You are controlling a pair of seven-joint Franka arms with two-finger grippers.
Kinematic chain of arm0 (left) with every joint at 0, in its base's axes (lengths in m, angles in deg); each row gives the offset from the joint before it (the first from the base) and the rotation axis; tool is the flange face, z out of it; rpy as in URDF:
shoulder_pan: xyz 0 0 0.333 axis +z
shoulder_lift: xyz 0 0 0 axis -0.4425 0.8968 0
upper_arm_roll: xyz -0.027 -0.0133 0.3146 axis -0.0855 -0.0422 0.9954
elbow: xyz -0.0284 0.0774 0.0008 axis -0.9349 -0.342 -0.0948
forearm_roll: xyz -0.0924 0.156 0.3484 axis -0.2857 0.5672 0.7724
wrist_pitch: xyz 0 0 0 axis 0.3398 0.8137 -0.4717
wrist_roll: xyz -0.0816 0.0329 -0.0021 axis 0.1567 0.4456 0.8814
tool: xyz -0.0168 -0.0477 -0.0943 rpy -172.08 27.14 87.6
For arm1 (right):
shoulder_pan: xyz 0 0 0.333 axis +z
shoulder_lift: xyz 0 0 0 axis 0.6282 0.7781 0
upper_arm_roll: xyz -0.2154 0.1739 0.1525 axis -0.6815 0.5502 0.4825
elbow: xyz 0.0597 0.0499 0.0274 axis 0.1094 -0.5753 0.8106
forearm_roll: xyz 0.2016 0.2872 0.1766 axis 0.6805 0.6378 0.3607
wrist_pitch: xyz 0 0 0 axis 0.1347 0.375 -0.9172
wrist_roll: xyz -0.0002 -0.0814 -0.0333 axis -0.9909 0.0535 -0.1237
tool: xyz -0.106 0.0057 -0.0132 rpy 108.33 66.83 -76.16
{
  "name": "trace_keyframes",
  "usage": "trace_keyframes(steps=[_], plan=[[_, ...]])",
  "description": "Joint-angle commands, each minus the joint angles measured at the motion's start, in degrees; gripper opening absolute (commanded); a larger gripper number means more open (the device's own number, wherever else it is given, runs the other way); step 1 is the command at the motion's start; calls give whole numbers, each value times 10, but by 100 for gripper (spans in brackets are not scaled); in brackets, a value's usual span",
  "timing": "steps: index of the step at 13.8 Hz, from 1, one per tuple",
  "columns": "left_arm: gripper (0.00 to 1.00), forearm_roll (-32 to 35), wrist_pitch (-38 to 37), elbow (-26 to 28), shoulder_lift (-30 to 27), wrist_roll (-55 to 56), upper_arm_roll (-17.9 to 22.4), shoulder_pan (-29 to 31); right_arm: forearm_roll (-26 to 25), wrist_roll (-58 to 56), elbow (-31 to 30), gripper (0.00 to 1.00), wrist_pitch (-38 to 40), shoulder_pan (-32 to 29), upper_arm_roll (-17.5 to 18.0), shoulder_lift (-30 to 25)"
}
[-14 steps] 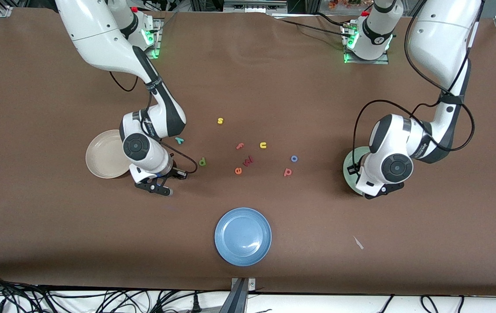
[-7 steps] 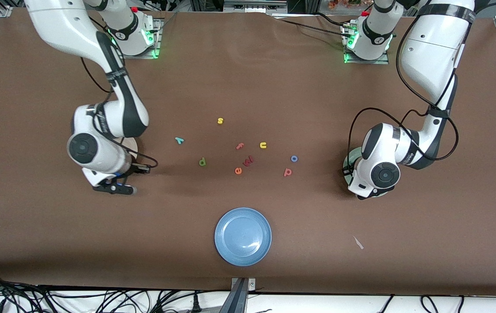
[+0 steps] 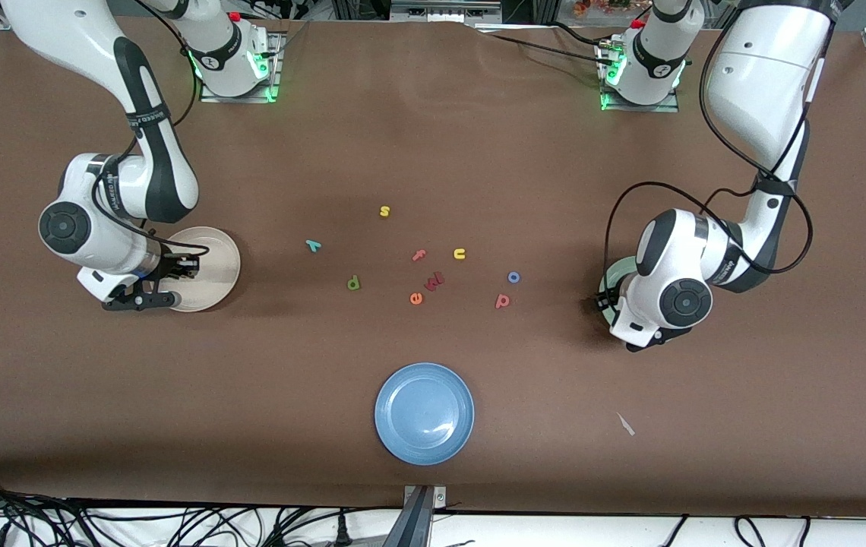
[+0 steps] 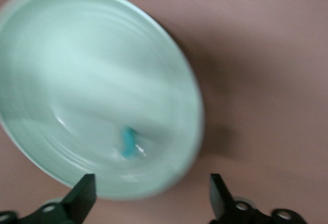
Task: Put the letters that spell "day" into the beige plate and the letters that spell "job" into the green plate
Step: 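Place the o and r on the white and green plates with both grippers, then reach the left gripper to the blue o while the right gripper reaches the y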
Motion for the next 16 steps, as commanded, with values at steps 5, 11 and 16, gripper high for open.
trace_keyframes(steps=[5, 11, 16], plan=[[100, -40, 0, -21, -15, 105, -45, -52, 72, 11, 10, 100, 68, 9, 31, -38], [100, -35, 108, -9, 4, 205, -45, -113, 92, 147, 29, 100, 64, 78, 44, -30], [89, -31, 129, 2, 21, 215, -45, -125, 84, 146, 3, 100, 27, 136, 44, -23]])
